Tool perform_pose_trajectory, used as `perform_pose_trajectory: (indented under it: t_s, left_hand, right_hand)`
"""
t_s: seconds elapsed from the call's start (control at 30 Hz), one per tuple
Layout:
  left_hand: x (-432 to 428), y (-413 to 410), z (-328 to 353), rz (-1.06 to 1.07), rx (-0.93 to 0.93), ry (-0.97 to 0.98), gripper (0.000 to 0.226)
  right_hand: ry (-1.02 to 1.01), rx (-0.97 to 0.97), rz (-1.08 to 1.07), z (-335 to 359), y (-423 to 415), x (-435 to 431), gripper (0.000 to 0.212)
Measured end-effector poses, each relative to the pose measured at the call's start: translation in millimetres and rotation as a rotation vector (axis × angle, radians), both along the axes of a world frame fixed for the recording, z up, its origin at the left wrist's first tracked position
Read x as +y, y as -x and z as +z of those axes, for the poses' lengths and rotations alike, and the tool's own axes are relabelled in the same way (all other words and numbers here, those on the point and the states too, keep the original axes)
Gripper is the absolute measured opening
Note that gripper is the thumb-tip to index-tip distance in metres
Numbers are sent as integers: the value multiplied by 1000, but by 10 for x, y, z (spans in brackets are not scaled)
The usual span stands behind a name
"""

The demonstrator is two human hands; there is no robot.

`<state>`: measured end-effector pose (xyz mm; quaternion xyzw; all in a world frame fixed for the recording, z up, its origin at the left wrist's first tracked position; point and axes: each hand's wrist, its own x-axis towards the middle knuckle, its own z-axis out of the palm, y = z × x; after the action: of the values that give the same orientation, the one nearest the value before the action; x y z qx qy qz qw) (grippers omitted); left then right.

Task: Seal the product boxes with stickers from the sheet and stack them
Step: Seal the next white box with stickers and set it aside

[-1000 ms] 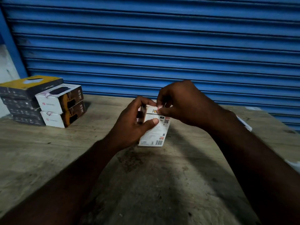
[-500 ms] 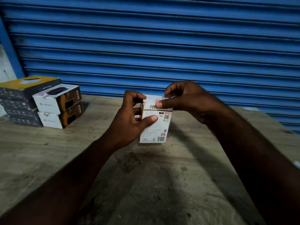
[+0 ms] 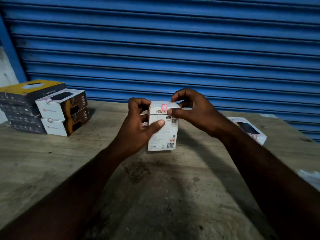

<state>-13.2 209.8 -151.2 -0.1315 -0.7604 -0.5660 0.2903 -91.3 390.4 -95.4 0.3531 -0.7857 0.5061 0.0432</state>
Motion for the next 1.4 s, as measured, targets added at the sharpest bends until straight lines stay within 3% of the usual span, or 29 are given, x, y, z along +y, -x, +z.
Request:
perform_pose_trajectory:
  t_s: [0.1,0.27,0.43,0.57,0.7,0.93,1.2,1.23,1.33,1.4]
  left_hand:
    - [30,-4,2,-3,-13,-50,50]
    - [66,13,-6,53,-73,-251,45]
    - [36,37,-30,200,-35,-79,49]
    - [26,43,-76,113,-66,-50,52]
    - [45,17,-60,84,-24,31,67]
    - [0,-8,-12,195,180,429,73]
    - [-21,14,-17,182,149,388,70]
    - [-26,16,-20,177,131,371,70]
    - [-18,20,-27,149,92,302,67]
    - [-11,8,-22,134,81,264,67]
  right_hand:
    - [118,-111,44,-137,-2,-118,30]
    - [275,-104,25,-326,-88,-326,36]
    - [189,-101,39,-338,-117,-309,36]
    - [217,-200,93,-369,-156,-292,35]
    - [314,-288,86,-342,-186,-315,39]
    - [652,-612,275,-210,-145,-343,59]
    - [641,-573,187,-273,-173,-385,14]
    - [642,-603,203,-280,-181,-387,17]
    - [616,-633,208,-289,-216,-410,57]
    - [567,-606,160,-288,-233,-419,65]
